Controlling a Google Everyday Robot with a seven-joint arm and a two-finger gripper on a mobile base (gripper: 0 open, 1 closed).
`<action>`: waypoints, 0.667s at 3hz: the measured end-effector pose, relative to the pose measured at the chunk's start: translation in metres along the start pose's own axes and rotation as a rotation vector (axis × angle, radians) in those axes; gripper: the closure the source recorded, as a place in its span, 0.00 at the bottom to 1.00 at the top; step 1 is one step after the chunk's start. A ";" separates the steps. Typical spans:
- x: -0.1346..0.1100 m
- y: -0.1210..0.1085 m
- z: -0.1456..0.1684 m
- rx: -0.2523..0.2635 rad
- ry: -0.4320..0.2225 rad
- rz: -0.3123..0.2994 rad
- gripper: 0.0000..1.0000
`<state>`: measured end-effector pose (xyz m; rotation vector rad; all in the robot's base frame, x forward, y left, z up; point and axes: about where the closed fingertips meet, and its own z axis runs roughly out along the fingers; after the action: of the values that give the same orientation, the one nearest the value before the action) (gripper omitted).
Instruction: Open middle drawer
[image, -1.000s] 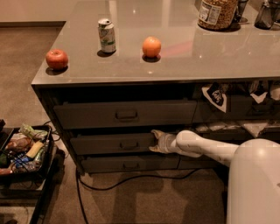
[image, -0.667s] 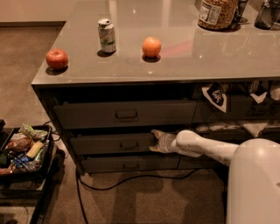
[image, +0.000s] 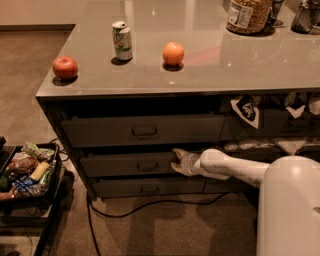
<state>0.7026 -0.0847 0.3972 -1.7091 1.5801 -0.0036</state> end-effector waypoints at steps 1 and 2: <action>0.000 -0.001 0.000 -0.003 0.002 0.002 0.81; -0.001 0.000 -0.001 -0.012 -0.001 0.006 0.77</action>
Offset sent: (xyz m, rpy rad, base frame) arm -0.0451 0.0109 -0.0101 0.0042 0.0890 0.0361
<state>0.7016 -0.0838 0.3981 -1.7138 1.5871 0.0099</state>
